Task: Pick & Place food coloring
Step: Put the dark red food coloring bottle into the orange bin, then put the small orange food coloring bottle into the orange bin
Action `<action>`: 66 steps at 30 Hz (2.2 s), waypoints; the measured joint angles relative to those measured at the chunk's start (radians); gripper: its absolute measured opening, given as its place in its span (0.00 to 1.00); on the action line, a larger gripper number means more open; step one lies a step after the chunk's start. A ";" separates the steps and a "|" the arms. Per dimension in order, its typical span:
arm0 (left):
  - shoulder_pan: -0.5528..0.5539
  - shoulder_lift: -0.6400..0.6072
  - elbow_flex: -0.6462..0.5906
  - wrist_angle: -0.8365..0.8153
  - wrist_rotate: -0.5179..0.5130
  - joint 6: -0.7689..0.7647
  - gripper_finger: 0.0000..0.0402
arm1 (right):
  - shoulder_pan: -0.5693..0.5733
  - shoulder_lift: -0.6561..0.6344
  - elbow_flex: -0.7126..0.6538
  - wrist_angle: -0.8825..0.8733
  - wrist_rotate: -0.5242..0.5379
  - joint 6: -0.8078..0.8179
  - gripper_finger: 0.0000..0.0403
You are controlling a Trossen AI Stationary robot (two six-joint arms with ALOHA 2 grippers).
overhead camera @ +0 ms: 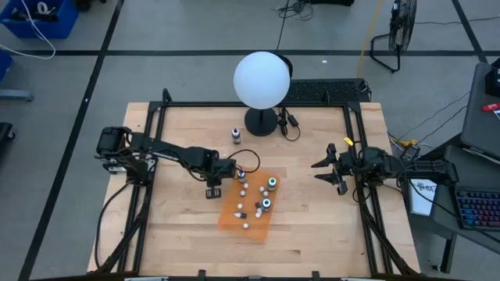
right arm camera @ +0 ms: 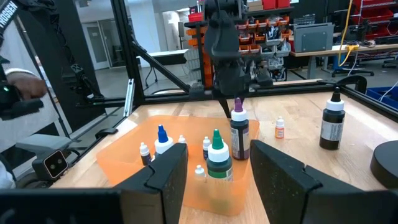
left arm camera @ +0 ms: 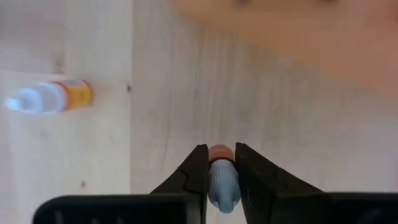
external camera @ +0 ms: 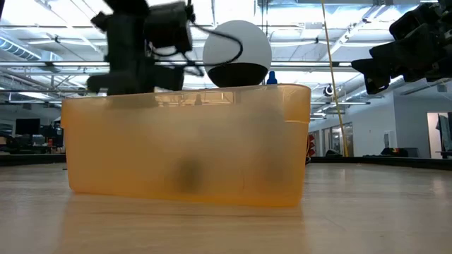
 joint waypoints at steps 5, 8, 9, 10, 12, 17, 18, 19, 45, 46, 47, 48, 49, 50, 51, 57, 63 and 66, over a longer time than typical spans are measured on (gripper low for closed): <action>-0.029 0.000 0.149 -0.152 -0.028 -0.007 0.15 | 0.000 0.000 0.000 0.000 0.000 0.000 0.41; -0.060 0.000 0.236 -0.206 -0.045 0.021 0.15 | 0.000 0.000 0.000 0.000 0.000 0.000 0.40; -0.071 0.000 0.266 -0.215 -0.047 0.028 0.15 | 0.000 0.000 0.000 0.000 0.000 0.000 0.40; -0.080 0.000 0.296 -0.219 -0.046 0.030 0.14 | 0.000 0.000 0.000 0.000 0.000 0.000 0.40; -0.101 0.000 0.352 -0.214 -0.041 0.029 0.13 | 0.000 0.000 0.000 0.000 0.000 0.000 0.41; -0.154 -0.002 0.417 -0.163 -0.028 0.026 0.13 | 0.000 0.000 0.000 0.000 0.000 0.000 0.41; -0.163 -0.002 0.417 -0.147 -0.016 0.026 0.13 | 0.000 0.000 0.000 0.000 0.000 0.000 0.41; -0.171 -0.001 0.413 -0.129 -0.007 0.027 0.13 | 0.000 0.000 0.000 0.000 0.000 0.000 0.41; -0.158 0.380 0.430 0.131 0.105 0.141 0.12 | 0.000 0.004 0.000 0.000 0.000 0.000 0.41; -0.156 0.384 0.431 0.142 0.106 0.139 0.12 | 0.000 0.004 0.000 0.000 0.000 0.000 0.41; -0.156 0.386 0.430 0.145 0.113 0.139 0.12 | 0.000 0.004 0.000 0.000 0.000 0.000 0.41; -0.156 0.386 0.429 0.146 0.111 0.139 0.12 | 0.000 0.005 0.000 0.000 0.000 0.000 0.41; -0.156 0.386 0.429 0.147 0.112 0.139 0.12 | 0.000 0.005 0.000 0.000 0.000 0.000 0.41; -0.156 0.388 0.429 0.148 0.113 0.139 0.12 | 0.000 0.005 0.000 0.000 0.000 0.000 0.41; -0.156 0.392 0.430 0.153 0.115 0.139 0.12 | 0.000 0.005 0.000 0.000 0.000 0.000 0.41; -0.157 0.393 0.428 0.152 0.121 0.139 0.27 | 0.000 0.005 0.000 0.000 0.000 0.000 0.41; -0.157 0.393 0.443 0.152 0.121 0.134 0.45 | 0.000 0.005 0.000 0.000 0.000 0.000 0.41; -0.157 0.393 0.469 0.142 0.123 0.135 0.51 | 0.000 0.005 0.000 0.000 0.000 0.000 0.41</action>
